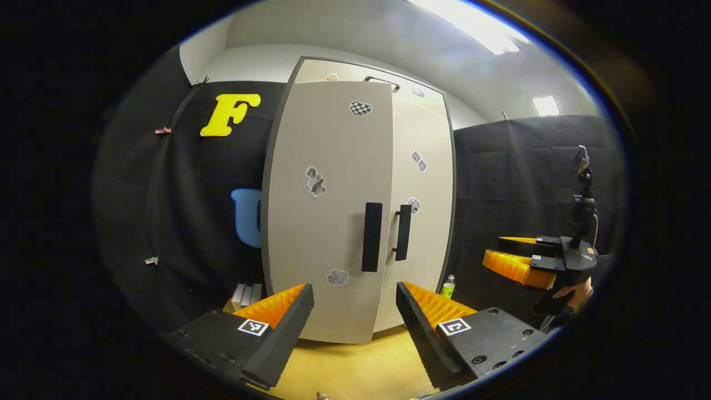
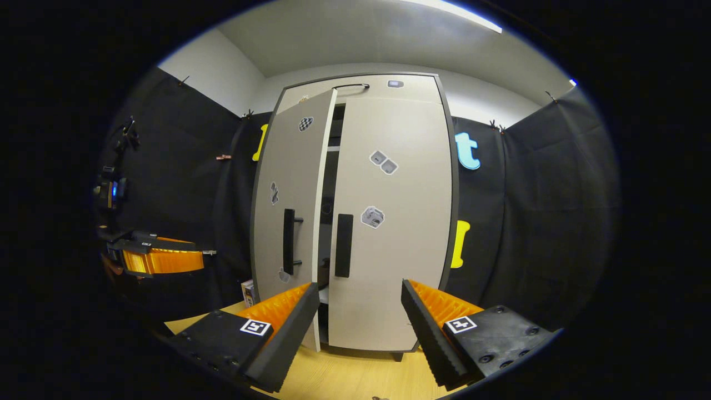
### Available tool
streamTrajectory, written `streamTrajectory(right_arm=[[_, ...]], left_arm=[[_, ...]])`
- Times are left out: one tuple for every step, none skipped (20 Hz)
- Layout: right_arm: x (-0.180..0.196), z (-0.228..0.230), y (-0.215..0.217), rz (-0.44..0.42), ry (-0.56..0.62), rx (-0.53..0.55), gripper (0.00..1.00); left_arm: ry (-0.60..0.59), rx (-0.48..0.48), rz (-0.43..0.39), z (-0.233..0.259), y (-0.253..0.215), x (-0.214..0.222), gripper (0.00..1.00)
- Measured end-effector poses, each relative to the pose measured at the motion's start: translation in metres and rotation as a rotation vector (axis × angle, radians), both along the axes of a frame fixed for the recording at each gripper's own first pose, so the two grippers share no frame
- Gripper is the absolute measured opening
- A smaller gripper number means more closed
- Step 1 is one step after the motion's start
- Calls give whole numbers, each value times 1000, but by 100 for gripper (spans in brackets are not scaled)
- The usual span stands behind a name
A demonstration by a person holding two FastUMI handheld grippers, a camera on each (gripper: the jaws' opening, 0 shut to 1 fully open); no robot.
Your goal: Grab one shoe with the right hand and put it into the shoe cabinet, grab the other shoe with the left hand and put it into the shoe cabinet; then close the right door with the right hand and the left door with the left hand.
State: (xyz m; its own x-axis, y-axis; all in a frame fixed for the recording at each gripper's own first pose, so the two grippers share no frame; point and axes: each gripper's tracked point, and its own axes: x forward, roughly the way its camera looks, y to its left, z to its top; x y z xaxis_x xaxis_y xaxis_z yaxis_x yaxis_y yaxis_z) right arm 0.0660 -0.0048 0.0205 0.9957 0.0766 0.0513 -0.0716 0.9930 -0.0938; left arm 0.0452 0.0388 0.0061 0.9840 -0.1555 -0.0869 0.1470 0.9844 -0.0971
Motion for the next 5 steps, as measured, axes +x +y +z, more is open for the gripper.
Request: streamTrajectory(right_arm=[[-3,0,3,0,2,-1,98],[-5,1,6,2,3,-3,98],[-7,1,9,4,1,-5,98],[-11,2,12,5,0,-6,98],[-15,2,14,3,-2,-6,98]], left_arm=[[-1,3,1,1,1,-2,95],[-1,2,-1,0,0,-4,95],[-4,-5,-5,1,0,-7,95],[-4,-14,-12,0,-1,-10,95],[-1,-22,-20,0,-2,-12,95]])
